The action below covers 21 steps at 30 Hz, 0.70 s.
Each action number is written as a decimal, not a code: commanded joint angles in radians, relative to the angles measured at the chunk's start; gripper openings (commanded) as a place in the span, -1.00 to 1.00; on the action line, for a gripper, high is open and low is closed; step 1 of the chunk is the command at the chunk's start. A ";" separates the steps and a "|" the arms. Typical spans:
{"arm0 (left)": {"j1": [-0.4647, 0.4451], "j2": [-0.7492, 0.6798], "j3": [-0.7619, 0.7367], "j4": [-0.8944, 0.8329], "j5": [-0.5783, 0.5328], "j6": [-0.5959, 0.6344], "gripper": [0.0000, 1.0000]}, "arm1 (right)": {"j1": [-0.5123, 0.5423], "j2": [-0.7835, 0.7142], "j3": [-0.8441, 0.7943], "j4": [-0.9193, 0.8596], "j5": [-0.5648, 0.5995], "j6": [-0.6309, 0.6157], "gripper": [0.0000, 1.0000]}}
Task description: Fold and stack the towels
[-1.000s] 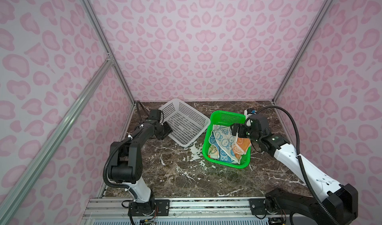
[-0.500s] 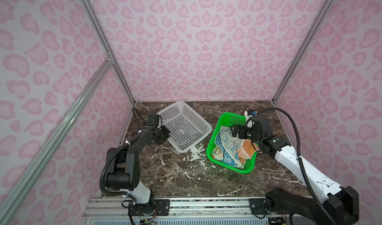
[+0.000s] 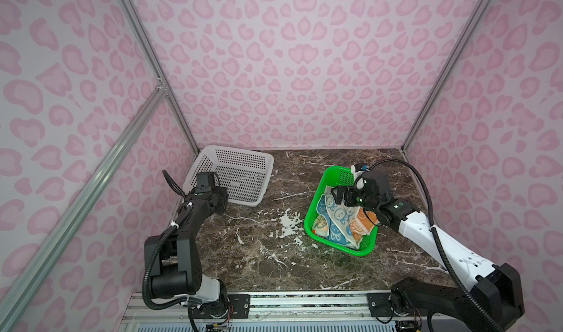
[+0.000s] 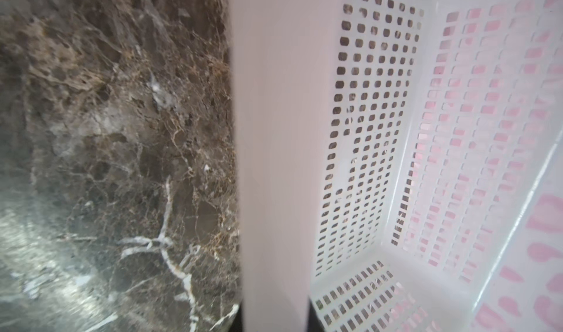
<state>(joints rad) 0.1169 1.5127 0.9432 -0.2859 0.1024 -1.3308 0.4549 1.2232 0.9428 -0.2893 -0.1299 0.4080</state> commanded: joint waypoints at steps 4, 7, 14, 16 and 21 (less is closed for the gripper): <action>0.008 0.130 0.138 0.065 -0.065 -0.112 -0.75 | 0.018 0.038 0.016 0.007 0.024 -0.017 1.00; 0.012 0.181 0.215 0.020 -0.090 -0.082 -0.55 | 0.019 0.061 0.034 -0.015 0.035 -0.031 1.00; 0.035 0.255 0.283 -0.023 -0.077 -0.053 -0.29 | 0.016 0.142 0.099 -0.046 0.028 -0.020 1.00; 0.039 0.264 0.293 -0.024 -0.067 -0.033 -0.16 | 0.021 0.172 0.123 -0.072 0.027 -0.011 1.00; 0.040 0.221 0.244 0.032 -0.025 0.004 0.10 | 0.043 0.245 0.178 -0.141 0.078 0.019 1.00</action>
<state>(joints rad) 0.1577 1.7615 1.2076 -0.2855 0.0517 -1.3594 0.4889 1.4384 1.1023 -0.3763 -0.0952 0.4061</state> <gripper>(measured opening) 0.543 0.998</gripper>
